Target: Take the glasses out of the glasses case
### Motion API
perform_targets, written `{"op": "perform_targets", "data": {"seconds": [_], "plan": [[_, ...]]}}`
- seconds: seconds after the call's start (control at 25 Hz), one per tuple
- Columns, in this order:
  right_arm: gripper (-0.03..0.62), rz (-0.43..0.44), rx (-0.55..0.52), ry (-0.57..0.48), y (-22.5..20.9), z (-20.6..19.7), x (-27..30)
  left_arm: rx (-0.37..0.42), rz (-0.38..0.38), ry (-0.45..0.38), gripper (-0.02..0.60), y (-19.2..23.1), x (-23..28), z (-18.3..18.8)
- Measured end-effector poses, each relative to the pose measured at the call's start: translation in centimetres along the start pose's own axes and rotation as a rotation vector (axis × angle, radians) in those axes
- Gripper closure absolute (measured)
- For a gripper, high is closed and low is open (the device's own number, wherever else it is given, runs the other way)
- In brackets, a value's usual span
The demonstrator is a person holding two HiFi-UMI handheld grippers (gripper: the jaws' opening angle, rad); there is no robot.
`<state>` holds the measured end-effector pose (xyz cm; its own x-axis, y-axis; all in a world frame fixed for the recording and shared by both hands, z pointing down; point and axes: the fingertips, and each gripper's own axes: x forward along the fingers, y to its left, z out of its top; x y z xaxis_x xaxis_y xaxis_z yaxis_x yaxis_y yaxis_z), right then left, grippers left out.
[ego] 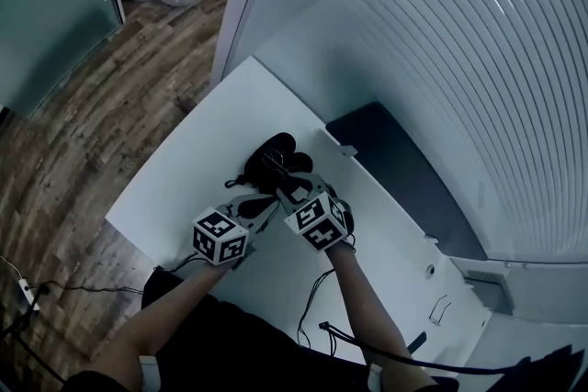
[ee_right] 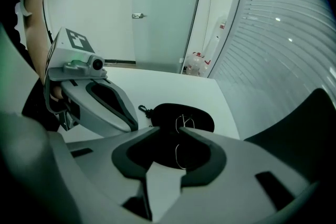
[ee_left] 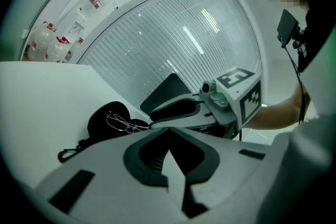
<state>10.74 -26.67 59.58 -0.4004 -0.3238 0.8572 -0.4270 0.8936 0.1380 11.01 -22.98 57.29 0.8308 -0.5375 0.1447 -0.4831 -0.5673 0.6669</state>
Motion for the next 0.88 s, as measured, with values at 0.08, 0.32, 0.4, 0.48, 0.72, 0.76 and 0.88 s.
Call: {"op": "perform_targets", "data": {"seconds": [0.08,0.32,0.4,0.48,0.72,0.76,0.88], "plan": [[0.485,0.005,-0.005,0.016,-0.4,-0.1,0.3,-0.003,-0.003,-0.008,0.575,0.1,0.3,0.2],[0.485,0.043,-0.018,0.071,-1.1,-0.2,1.4,-0.046,0.012,-0.026,0.575,1.0,0.8,0.4],[0.487,0.063,-0.017,0.089,-1.2,-0.3,1.9,-0.069,0.014,-0.024,0.575,1.3,0.9,0.4],[0.488,0.079,-0.016,0.109,-1.2,-0.5,2.3,-0.078,0.01,-0.018,0.575,1.5,1.0,0.3],[0.488,0.096,-0.012,0.151,-2.0,-0.8,3.1,-0.084,0.008,-0.008,0.575,2.1,1.6,0.7],[0.488,0.099,-0.007,0.155,-2.1,-0.8,3.2,-0.085,0.008,-0.007,0.575,2.1,1.7,0.8],[0.488,0.115,-0.003,0.176,-2.4,-1.2,3.6,-0.09,0.011,0.005,0.575,2.5,2.1,0.7]]}}
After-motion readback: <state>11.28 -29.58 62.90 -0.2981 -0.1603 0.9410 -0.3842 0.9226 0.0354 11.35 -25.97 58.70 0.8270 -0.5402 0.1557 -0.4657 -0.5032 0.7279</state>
